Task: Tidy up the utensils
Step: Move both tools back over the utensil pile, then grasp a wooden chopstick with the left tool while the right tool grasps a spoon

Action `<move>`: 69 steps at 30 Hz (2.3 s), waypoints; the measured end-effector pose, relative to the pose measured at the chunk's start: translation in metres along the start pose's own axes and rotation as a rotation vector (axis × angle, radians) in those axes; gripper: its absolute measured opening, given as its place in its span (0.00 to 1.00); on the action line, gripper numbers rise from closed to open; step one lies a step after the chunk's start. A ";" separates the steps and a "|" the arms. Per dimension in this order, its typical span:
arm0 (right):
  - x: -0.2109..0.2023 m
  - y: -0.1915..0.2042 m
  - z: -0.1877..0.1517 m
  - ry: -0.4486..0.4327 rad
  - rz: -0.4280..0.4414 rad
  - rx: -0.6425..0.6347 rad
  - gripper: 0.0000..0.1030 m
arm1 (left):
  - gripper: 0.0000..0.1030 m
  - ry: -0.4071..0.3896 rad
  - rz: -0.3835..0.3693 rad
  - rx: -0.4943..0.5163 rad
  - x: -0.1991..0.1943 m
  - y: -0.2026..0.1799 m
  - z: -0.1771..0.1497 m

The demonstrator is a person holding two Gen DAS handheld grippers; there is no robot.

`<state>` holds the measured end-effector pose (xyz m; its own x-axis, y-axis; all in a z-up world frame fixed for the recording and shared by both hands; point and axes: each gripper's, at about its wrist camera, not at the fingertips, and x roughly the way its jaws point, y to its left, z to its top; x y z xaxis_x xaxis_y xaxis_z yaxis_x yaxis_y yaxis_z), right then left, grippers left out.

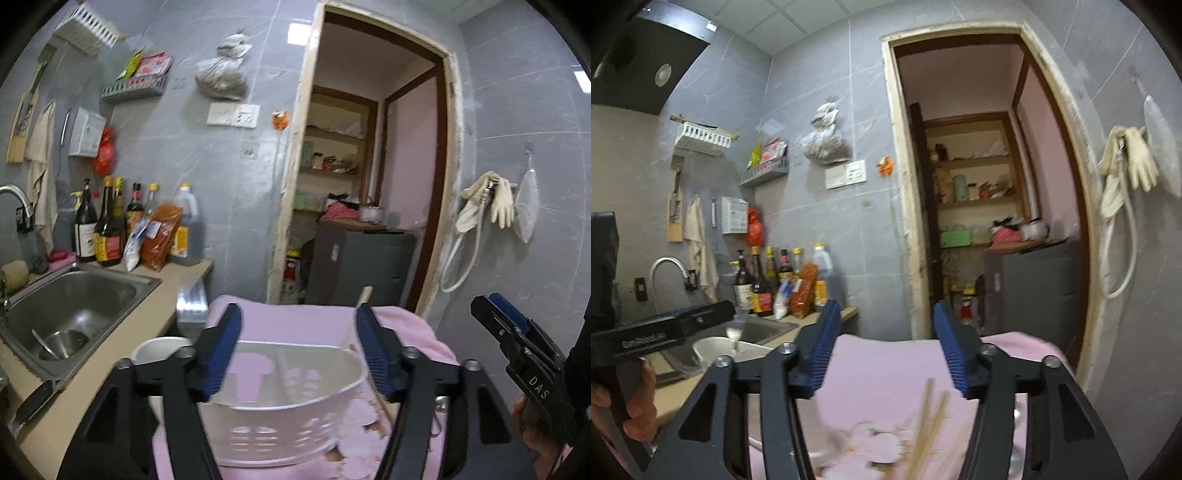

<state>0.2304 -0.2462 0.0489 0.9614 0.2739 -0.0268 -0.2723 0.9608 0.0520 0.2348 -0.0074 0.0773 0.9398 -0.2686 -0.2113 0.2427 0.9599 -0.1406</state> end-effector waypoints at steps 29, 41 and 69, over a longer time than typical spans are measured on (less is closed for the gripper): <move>-0.013 -0.128 -0.044 0.346 -0.083 0.081 0.97 | 0.85 0.426 -0.116 0.119 0.069 -0.109 -0.085; 0.024 -0.144 -0.064 0.594 0.020 0.172 0.77 | 0.55 0.568 -0.081 0.111 0.115 -0.109 -0.092; 0.111 -0.145 -0.089 0.881 0.125 0.254 0.19 | 0.11 0.743 -0.056 -0.080 0.202 -0.087 -0.096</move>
<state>0.3729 -0.3513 -0.0506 0.5199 0.4082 -0.7504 -0.2550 0.9125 0.3198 0.3802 -0.1531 -0.0458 0.5095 -0.3277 -0.7957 0.2401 0.9421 -0.2343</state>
